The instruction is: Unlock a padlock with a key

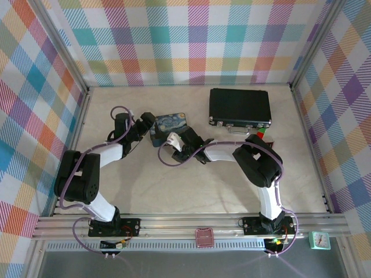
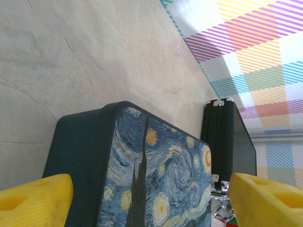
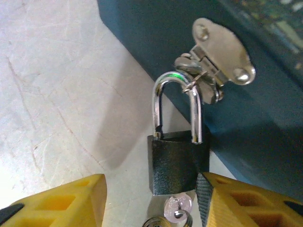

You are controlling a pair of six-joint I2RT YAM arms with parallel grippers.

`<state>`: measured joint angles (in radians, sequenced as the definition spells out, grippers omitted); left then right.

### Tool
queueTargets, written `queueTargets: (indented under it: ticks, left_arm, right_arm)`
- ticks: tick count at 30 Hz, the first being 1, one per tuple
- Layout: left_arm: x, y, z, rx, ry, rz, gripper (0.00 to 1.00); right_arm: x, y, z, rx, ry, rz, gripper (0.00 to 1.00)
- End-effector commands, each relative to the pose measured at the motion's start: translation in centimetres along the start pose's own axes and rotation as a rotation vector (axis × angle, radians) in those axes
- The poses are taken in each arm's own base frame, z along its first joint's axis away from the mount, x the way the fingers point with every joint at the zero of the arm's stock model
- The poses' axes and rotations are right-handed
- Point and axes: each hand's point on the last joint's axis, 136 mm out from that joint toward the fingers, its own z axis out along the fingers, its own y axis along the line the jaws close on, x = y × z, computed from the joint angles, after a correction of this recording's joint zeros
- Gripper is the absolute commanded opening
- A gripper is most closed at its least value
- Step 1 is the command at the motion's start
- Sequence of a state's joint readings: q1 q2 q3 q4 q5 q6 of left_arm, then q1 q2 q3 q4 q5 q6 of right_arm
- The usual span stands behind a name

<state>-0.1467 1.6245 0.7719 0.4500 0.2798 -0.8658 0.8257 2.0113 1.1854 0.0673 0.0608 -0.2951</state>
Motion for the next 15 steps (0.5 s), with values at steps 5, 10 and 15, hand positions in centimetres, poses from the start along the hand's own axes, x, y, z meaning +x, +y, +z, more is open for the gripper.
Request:
queueTargets:
  ticks: [5, 10, 15]
  left_arm:
    - [-0.2, 0.4, 1.3, 0.012, 0.024, 0.028, 0.84]
    - [0.6, 1.0, 2.0, 0.014, 0.061, 0.028, 0.82]
    - [1.1, 1.2, 2.3, 0.028, 0.084, 0.030, 0.80]
  right_arm:
    - [2.3, 1.0, 1.4, -0.034, 0.073, 0.017, 0.22]
    - [1.6, 1.4, 1.0, -0.064, 0.053, -0.031, 0.12]
    - [0.3, 1.3, 0.0, -0.123, 0.025, -0.009, 0.03]
